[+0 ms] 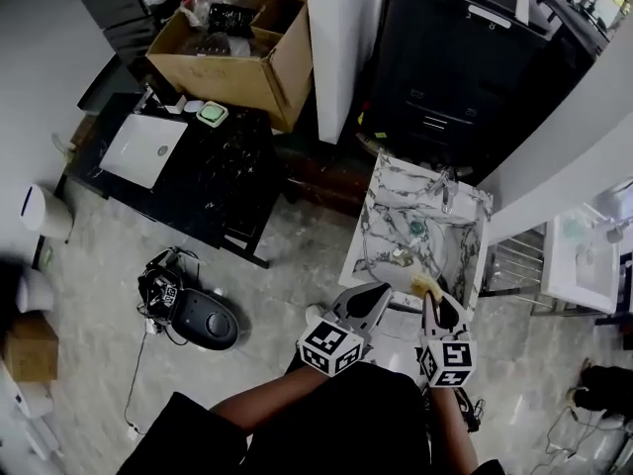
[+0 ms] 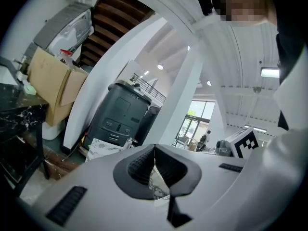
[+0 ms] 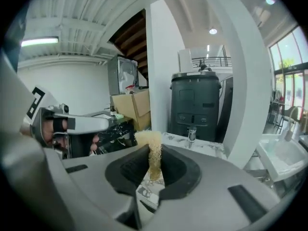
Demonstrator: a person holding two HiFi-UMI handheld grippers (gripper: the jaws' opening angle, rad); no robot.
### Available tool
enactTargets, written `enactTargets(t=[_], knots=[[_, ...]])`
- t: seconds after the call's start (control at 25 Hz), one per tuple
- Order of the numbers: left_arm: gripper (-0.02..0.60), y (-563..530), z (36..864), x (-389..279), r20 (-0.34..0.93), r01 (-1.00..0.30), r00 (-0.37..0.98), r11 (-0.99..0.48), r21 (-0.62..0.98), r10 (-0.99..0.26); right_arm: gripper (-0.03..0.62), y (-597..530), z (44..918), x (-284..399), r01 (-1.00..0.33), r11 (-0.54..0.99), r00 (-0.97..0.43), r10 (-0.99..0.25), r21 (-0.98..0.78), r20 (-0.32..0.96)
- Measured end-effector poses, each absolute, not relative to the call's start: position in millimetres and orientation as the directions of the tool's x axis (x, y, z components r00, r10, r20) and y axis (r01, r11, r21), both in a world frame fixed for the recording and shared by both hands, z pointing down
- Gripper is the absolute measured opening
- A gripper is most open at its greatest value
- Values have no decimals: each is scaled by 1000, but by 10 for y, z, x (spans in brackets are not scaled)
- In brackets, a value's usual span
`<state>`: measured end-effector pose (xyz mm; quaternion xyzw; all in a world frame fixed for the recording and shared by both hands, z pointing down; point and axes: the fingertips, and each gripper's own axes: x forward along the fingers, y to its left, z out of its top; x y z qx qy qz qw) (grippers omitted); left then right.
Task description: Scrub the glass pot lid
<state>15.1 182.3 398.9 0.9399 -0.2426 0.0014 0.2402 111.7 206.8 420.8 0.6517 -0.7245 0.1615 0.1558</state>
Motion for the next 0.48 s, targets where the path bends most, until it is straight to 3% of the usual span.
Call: enactTargets(t=[0.24,0.48], knots=[[15,2636,3552,295,88,-487,862,-769,414,-499,63,2874,3647,1268,-995,89,-97,-943,-41,317],[15,3610,3473,342,123,-600,795,-739,307,-594,63,3937,3586,1216,-997,69,-78,-953,-39,294]])
